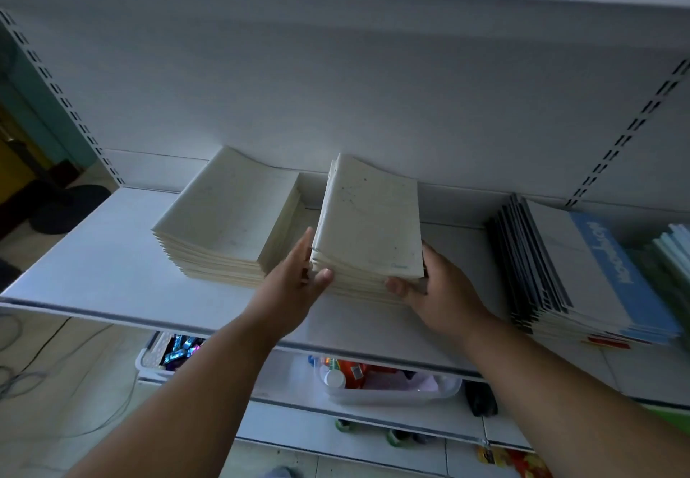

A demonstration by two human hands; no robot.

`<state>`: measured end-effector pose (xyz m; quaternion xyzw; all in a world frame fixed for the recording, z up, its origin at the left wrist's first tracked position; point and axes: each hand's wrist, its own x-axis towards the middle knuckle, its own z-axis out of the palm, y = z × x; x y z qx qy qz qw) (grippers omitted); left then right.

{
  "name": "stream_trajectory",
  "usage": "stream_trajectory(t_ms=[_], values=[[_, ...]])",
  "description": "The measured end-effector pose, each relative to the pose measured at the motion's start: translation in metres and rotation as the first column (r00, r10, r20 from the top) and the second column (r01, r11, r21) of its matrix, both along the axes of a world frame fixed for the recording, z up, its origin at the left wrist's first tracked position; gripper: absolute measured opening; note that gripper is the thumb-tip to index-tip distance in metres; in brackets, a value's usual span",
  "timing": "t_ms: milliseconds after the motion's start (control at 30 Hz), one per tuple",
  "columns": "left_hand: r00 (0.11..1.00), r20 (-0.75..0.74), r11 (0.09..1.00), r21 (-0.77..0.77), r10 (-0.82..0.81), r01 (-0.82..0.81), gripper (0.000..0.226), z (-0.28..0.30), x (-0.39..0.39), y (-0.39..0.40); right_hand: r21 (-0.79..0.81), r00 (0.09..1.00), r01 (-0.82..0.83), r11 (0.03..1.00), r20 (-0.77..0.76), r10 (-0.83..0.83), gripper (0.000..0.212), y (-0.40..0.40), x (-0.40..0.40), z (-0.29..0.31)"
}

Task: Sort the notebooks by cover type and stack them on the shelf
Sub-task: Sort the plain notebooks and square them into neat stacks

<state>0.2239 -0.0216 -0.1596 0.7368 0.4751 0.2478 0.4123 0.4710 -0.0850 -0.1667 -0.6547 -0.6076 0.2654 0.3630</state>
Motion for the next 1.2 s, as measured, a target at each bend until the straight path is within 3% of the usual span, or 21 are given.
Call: stream_trajectory(t_ms=[133, 233, 367, 500, 633, 733, 867, 967, 1033, 1100, 1133, 1200], values=[[0.997, -0.051, 0.989, 0.138, 0.052, -0.044, 0.042, -0.002, 0.003, 0.003, -0.025, 0.999, 0.012, 1.000, -0.036, -0.013, 0.064, 0.001, 0.000, 0.001], [0.996, -0.067, 0.988, 0.146, 0.058, -0.048, 0.047, -0.006, 0.004, 0.004, -0.033, 0.998, 0.033, 0.999, -0.060, -0.035, 0.068, 0.001, 0.000, 0.000], [0.998, -0.060, 0.996, 0.087, 0.000, 0.005, 0.074, -0.010, 0.000, 0.007, -0.073, 0.998, 0.014, 0.997, -0.057, -0.018, 0.077, 0.000, 0.002, 0.001], [0.995, -0.086, 0.985, 0.166, 0.051, -0.036, 0.055, -0.016, 0.001, 0.012, -0.017, 0.998, 0.061, 0.998, 0.028, -0.061, 0.071, 0.001, 0.001, -0.001], [0.993, -0.081, 0.975, 0.214, 0.083, -0.064, 0.048, -0.019, 0.000, 0.010, 0.007, 0.998, 0.056, 0.998, -0.007, -0.056, 0.068, -0.003, -0.002, -0.003], [0.992, -0.095, 0.981, 0.183, 0.082, -0.063, 0.051, -0.016, -0.002, 0.011, -0.012, 0.998, 0.040, 0.999, -0.056, -0.040, 0.075, -0.002, 0.000, -0.004], [0.993, -0.104, 0.983, 0.179, 0.061, -0.042, 0.032, -0.015, -0.002, 0.011, -0.014, 0.997, 0.051, 0.999, -0.064, -0.052, 0.075, -0.001, -0.003, -0.007], [0.996, -0.049, 0.985, 0.157, 0.075, -0.067, 0.030, -0.016, -0.002, 0.009, -0.037, 0.995, 0.050, 0.998, -0.084, -0.053, 0.070, -0.005, -0.003, -0.006], [1.000, 0.022, 0.998, 0.066, 0.003, -0.004, 0.036, -0.013, -0.003, 0.006, -0.083, 0.989, 0.018, 0.996, -0.147, -0.030, 0.080, -0.010, 0.000, -0.003], [0.969, 0.242, 0.986, -0.140, -0.051, 0.087, 0.049, -0.008, -0.002, 0.003, -0.078, 0.940, 0.015, 0.997, -0.338, -0.040, 0.085, -0.010, -0.001, -0.003], [0.929, 0.369, 0.961, -0.256, -0.002, 0.104, 0.064, -0.008, 0.000, 0.005, -0.092, 0.867, 0.050, 0.994, -0.489, -0.089, 0.080, -0.005, -0.003, -0.002], [0.835, 0.523, 0.889, -0.447, 0.171, 0.098, 0.078, -0.009, 0.010, 0.019, -0.245, 0.575, 0.073, 0.967, -0.782, -0.242, 0.078, 0.014, -0.009, 0.004]])
